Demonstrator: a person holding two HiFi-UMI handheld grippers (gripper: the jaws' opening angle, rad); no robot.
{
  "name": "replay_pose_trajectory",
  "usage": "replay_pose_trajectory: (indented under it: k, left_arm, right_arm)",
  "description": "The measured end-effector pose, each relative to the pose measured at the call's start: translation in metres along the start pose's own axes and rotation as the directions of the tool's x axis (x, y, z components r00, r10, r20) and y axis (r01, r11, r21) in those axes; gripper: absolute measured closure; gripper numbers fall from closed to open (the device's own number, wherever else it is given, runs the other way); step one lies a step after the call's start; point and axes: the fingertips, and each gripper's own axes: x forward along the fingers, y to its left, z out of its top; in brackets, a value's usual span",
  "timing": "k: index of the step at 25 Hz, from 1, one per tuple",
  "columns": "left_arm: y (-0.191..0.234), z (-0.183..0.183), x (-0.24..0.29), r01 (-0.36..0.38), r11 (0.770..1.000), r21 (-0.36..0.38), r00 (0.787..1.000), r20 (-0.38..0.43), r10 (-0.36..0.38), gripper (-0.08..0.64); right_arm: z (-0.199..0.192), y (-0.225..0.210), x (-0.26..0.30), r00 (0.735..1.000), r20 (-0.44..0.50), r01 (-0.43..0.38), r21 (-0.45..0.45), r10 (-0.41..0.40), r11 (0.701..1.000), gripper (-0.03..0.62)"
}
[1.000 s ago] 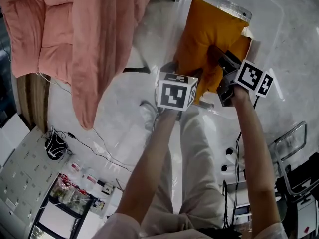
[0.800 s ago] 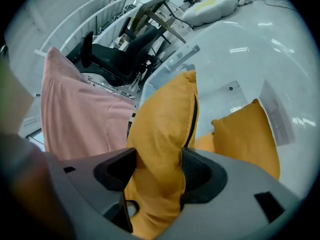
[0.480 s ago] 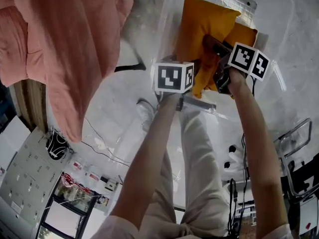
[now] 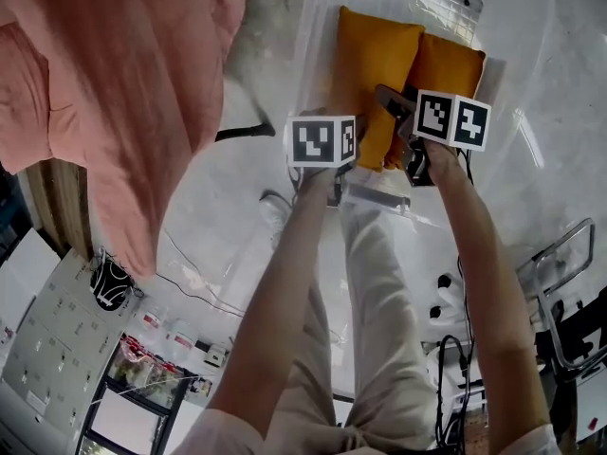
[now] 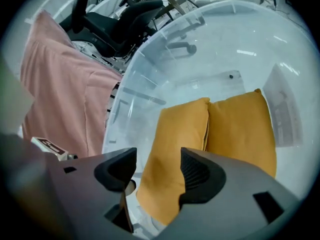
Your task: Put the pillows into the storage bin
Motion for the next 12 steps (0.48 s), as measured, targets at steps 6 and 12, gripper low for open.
replay_pose_trajectory:
  k: [6, 12]
  left_arm:
    - [-0.023, 0.010, -0.035, 0.060, 0.996, 0.070, 0.994, 0.083, -0.066, 0.212]
    - [-0.052, 0.019, -0.088, 0.129, 0.975, 0.179, 0.974, 0.163, -0.159, 0.321]
  right_arm:
    - [-0.003, 0.013, -0.042, 0.996, 0.092, -0.015, 0.029, 0.012, 0.999, 0.424]
    - [-0.022, 0.059, -0.085, 0.978, 0.145, -0.157, 0.051, 0.148, 0.986, 0.578]
